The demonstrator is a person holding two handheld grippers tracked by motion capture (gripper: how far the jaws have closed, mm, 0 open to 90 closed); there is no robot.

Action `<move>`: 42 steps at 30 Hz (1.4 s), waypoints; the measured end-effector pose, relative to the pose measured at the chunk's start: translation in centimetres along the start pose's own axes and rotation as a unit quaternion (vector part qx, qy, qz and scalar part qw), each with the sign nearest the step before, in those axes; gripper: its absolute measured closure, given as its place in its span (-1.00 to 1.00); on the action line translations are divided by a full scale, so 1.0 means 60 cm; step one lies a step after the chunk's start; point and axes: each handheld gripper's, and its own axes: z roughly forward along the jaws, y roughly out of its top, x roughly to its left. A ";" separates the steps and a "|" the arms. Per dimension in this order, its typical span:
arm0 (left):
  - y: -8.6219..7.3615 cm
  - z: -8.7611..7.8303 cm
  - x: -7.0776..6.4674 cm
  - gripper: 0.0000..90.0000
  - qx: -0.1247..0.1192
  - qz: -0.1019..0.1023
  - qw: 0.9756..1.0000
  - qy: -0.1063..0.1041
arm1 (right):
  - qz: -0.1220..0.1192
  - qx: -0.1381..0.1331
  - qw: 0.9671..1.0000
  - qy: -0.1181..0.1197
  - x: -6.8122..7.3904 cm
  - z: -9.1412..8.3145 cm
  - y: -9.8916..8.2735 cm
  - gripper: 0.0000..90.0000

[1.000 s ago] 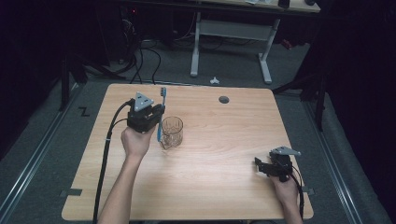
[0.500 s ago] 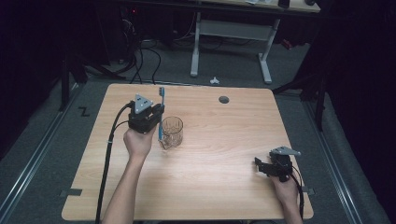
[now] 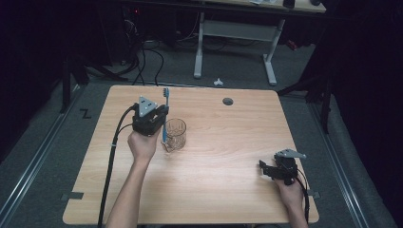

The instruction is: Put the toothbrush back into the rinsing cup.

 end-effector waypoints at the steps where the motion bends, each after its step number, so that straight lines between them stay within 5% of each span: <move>1: 0.000 0.000 0.000 0.78 -0.001 0.000 1.000 0.001 | 0.000 0.000 1.000 0.000 0.000 0.000 0.000 -0.37; 18: -0.009 0.004 -0.003 0.78 0.000 0.010 1.000 0.009 | 0.000 0.000 1.000 0.000 0.000 0.000 0.000 -0.37; 42: -0.010 -0.013 -0.002 0.76 0.038 0.031 0.999 -0.003 | 0.000 0.000 1.000 0.000 0.000 0.000 0.000 -0.37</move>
